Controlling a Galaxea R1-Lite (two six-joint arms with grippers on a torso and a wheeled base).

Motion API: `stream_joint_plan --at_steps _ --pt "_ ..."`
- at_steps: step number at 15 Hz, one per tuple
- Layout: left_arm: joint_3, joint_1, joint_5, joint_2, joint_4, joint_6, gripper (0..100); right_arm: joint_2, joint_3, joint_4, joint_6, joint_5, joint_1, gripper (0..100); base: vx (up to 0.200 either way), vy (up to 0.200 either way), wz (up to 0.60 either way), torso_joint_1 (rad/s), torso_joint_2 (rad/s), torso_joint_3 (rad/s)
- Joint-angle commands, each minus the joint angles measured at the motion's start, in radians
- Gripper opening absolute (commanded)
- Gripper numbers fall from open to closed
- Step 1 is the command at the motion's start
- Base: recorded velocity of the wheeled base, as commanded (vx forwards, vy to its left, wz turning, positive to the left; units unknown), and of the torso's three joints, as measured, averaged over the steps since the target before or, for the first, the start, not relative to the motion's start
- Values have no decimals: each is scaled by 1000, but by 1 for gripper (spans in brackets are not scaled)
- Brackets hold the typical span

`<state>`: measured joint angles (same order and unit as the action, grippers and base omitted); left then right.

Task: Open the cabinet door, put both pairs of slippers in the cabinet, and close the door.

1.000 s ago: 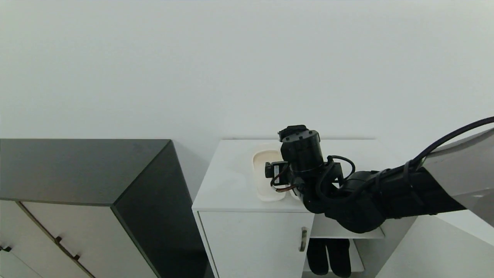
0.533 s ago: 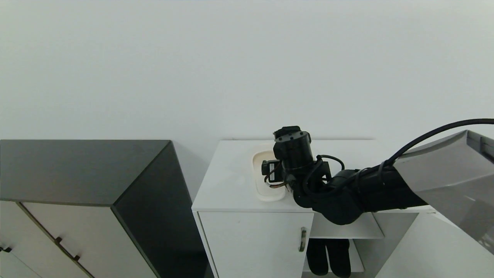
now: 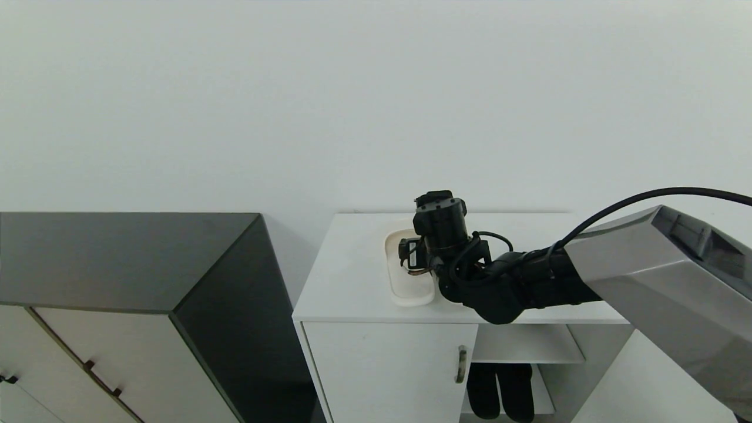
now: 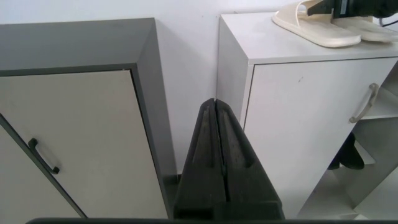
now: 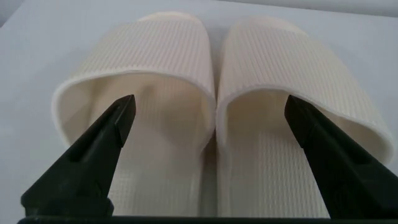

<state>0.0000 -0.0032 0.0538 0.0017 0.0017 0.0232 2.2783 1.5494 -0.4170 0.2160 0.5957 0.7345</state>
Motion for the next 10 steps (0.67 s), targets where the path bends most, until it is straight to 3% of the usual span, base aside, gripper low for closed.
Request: stream_joint_plan --at_steps 1,2,10 --pt "0 0 0 0 0 0 0 18 17 0 0 -2 -6 100 0 0 0 0 0 0" --pt "0 0 0 0 0 0 0 23 23 0 0 -4 -6 0 0 0 0 0 0 0" --pt "0 0 0 0 0 0 0 32 48 18 3 -1 0 0 0 0 0 0 0 0"
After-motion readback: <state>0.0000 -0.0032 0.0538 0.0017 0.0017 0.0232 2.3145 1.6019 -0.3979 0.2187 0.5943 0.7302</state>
